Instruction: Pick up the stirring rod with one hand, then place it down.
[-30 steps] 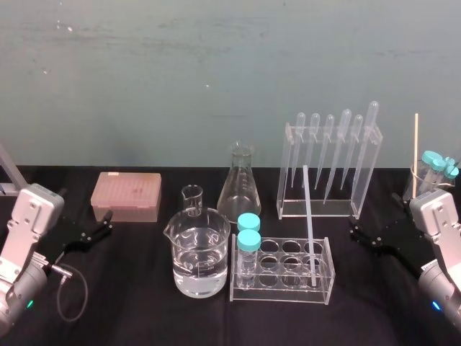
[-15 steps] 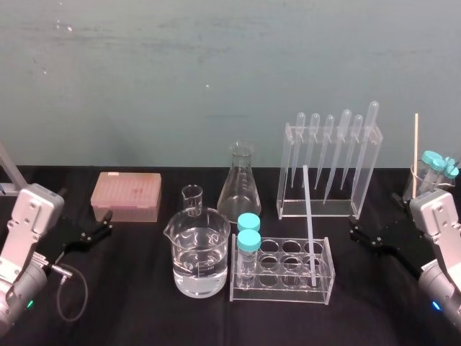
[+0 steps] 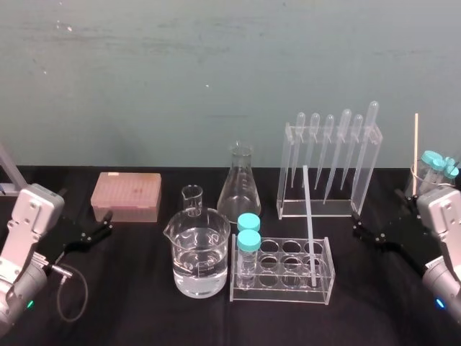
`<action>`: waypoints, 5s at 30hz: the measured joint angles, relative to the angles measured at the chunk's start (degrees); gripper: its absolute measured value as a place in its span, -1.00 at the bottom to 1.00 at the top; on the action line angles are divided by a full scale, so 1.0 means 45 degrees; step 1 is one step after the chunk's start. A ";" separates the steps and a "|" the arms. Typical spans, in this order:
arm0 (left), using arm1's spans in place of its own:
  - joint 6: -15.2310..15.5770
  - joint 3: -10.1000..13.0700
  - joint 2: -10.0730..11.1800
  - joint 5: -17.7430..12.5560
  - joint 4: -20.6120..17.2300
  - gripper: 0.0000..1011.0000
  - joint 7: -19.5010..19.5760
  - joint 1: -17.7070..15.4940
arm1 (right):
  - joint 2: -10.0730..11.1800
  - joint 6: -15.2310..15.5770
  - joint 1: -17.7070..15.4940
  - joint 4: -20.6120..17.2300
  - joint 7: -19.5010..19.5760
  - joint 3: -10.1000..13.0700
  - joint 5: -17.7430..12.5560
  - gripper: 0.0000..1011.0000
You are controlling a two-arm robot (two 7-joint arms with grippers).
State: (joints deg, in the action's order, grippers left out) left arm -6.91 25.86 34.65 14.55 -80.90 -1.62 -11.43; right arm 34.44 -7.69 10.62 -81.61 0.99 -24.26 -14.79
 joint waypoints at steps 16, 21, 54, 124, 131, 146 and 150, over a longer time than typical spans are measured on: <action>0.0000 0.0000 0.0000 0.0000 0.0000 0.98 0.0000 0.0000 | -0.0059 -0.1404 -0.0374 -0.1154 -0.1266 0.0575 -0.0121 0.98; 0.0000 0.0000 0.0000 0.0000 0.0000 0.98 0.0000 0.0000 | -0.0396 -0.1511 0.0160 -0.0656 -0.2326 0.0546 -0.0668 0.98; 0.0000 0.0000 0.0000 0.0000 0.0000 0.98 0.0000 0.0000 | -0.2710 0.1863 0.3970 0.4954 -0.8851 0.0380 -0.4954 0.98; 0.0000 0.0001 0.0000 0.0000 0.0000 0.98 0.0000 0.0000 | -0.2724 0.1880 0.3991 0.4993 -0.8912 0.0386 -0.4991 -0.84; 0.0000 0.0000 0.0000 0.0000 0.0000 0.98 0.0000 0.0000 | -0.2684 0.1499 0.3935 0.4600 -0.8897 0.0405 -0.5033 -0.84; 0.0000 0.0000 0.0000 0.0001 0.0000 0.98 0.0000 0.0000 | -0.2687 0.0298 0.4019 0.3130 -0.9636 0.0543 -0.5639 -0.84; 0.0000 0.0001 0.0001 0.0000 0.0000 0.98 0.0000 0.0000 | -0.2617 -0.0229 0.3927 0.2730 -0.9657 0.0577 -0.5604 -0.84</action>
State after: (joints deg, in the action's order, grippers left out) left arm -6.91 25.86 34.65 14.55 -80.90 -1.62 -11.43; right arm 22.66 -8.72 28.30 -69.32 -42.47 -21.66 -40.01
